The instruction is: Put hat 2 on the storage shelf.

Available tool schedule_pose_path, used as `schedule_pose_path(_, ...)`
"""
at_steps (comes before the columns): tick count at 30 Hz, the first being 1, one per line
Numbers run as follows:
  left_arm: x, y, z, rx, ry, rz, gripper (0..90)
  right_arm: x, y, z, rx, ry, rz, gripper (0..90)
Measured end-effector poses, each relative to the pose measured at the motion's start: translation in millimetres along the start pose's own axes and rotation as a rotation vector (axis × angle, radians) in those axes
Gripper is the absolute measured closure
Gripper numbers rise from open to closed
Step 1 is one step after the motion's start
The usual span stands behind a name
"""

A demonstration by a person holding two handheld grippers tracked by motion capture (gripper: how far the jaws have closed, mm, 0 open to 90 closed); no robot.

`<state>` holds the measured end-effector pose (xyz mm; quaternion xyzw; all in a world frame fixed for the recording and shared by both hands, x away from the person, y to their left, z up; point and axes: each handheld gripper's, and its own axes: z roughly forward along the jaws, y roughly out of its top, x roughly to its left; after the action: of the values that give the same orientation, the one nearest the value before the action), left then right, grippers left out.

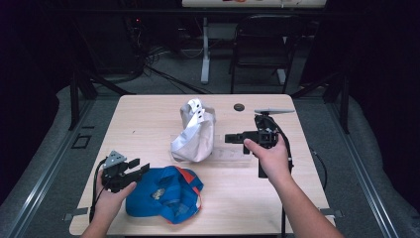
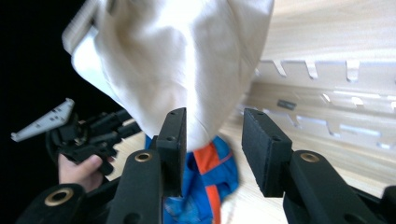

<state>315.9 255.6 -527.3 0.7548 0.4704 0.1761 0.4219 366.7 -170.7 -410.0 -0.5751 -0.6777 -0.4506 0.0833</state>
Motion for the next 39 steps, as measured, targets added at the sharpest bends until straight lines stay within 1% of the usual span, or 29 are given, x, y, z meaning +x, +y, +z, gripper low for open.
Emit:
schedule_pose_path(3, 2.0, -2.9, 2.0, 0.02, 0.009, 0.012, 51.3, -4.0, -9.0, 5.5, 0.012, -0.013, -0.014, 60.6)
schedule_pose_path(6, 3.3, -4.7, 2.7, 0.035, 0.011, 0.017, 51.9, -6.5, -18.6, 11.0, 0.011, -0.023, -0.036, 60.6)
schedule_pose_path(9, 3.7, -5.8, 3.7, 0.034, 0.015, 0.025, 52.4, -8.1, -29.6, 17.2, 0.019, -0.023, -0.057, 60.6)
schedule_pose_path(11, 4.6, -6.8, 4.8, 0.04, 0.019, 0.039, 52.4, -9.1, -37.7, 22.0, 0.029, -0.032, -0.075, 60.7)
schedule_pose_path(12, 4.6, -6.8, 4.8, 0.04, 0.019, 0.039, 52.6, -9.1, -37.7, 22.0, 0.029, -0.032, -0.075, 60.7)
schedule_pose_path(13, 4.5, -8.0, 4.7, 0.04, 0.02, 0.039, 52.7, -9.9, -45.7, 26.8, 0.043, -0.044, -0.097, 60.8)
schedule_pose_path(14, 4.8, -8.7, 4.3, 0.038, 0.02, 0.042, 52.7, -10.3, -49.3, 29.0, 0.046, -0.049, -0.107, 60.8)
schedule_pose_path(16, 4.9, -9.0, 3.7, 0.042, 0.023, 0.042, 52.7, -11.0, -52.9, 31.0, 0.051, -0.048, -0.114, 61.1)
schedule_pose_path(17, 5.4, -9.6, 3.0, 0.04, 0.024, 0.041, 52.7, -12.3, -58.9, 34.3, 0.062, -0.048, -0.121, 61.6)
schedule_pose_path(18, 5.9, -10.3, 2.9, 0.035, 0.019, 0.039, 52.9, -13.0, -61.8, 35.7, 0.056, -0.047, -0.125, 62.1)
schedule_pose_path(20, 6.0, -10.8, 2.6, 0.039, 0.017, 0.036, 53.1, -13.9, -64.5, 36.6, 0.055, -0.042, -0.125, 62.3)
schedule_pose_path(21, 6.0, -12.2, 2.7, 0.036, 0.02, 0.037, 53.2, -16.6, -68.8, 37.7, 0.057, -0.03, -0.125, 62.9)
schedule_pose_path(23, 6.2, -13.2, 1.7, 0.052, 0.018, 0.048, 53.7, -19.3, -72.8, 39.1, 0.055, -0.024, -0.128, 62.9)
schedule_pose_path(25, 5.9, -14.9, 1.0, 0.045, 0.015, 0.046, 53.8, -21.6, -77.2, 41.6, 0.064, -0.014, -0.126, 63.1)
schedule_pose_path(26, 5.9, -14.9, 1.0, 0.045, 0.015, 0.046, 53.8, -22.6, -79.9, 43.9, 0.062, -0.005, -0.119, 63.1)
schedule_pose_path(27, 5.9, -15.7, -1.1, 0.041, 0.024, 0.045, 53.8, -24.0, -82.2, 46.4, 0.07, 0.001, -0.12, 63.1)
schedule_pose_path(30, 6.5, -16.7, -3.0, 0.037, 0.022, 0.043, 53.6, -27.0, -89.6, 56.5, 0.091, 0.013, -0.117, 63.1)
schedule_pose_path(31, 6.8, -18.1, -5.4, 0.045, 0.032, 0.046, 53.6, -27.8, -91.9, 59.8, 0.094, 0.019, -0.11, 63.2)
schedule_pose_path(34, 8.3, -20.9, -8.1, 0.045, 0.038, 0.038, 53.3, -30.5, -99.1, 69.4, 0.113, 0.053, -0.097, 63.3)
schedule_pose_path(36, 9.4, -22.7, -9.6, 0.04, 0.045, 0.038, 53.1, -32.0, -104.0, 75.4, 0.134, 0.055, -0.1, 63.4)
schedule_pose_path(37, 9.6, -23.7, -10.2, 0.038, 0.047, 0.035, 52.9, -33.2, -106.6, 79.2, 0.138, 0.068, -0.096, 63.4)
schedule_pose_path(39, 10.0, -24.4, -10.8, 0.04, 0.05, 0.036, 52.7, -34.2, -108.6, 82.4, 0.143, 0.07, -0.095, 63.5)
